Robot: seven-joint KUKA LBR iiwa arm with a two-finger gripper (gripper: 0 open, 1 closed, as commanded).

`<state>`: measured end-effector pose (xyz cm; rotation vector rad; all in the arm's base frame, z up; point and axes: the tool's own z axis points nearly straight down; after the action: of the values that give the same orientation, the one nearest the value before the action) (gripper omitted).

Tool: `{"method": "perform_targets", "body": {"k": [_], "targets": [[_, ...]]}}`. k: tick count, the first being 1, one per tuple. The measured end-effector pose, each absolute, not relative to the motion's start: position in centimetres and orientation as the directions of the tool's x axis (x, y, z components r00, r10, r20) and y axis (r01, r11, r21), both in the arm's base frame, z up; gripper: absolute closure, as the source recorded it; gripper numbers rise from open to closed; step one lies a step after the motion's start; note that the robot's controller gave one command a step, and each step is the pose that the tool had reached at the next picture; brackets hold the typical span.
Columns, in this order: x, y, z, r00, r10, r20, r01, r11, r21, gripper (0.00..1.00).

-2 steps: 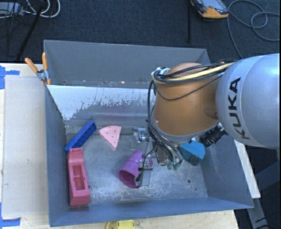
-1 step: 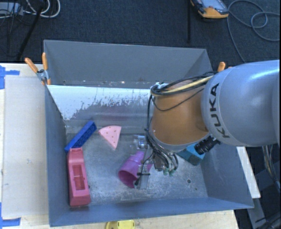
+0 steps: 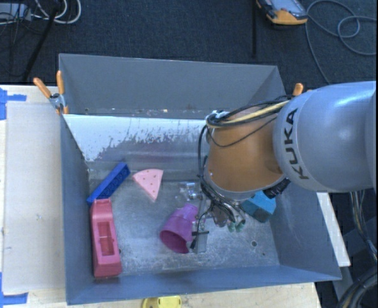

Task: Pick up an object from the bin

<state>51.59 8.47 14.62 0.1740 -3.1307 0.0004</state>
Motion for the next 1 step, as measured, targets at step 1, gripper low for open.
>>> {"method": "perform_targets", "body": {"k": [1], "targets": [[52.79, 7.72, 14.68, -1.0, -0.014, 0.001, -0.014, 1.0, 0.0, 0.0]]}}
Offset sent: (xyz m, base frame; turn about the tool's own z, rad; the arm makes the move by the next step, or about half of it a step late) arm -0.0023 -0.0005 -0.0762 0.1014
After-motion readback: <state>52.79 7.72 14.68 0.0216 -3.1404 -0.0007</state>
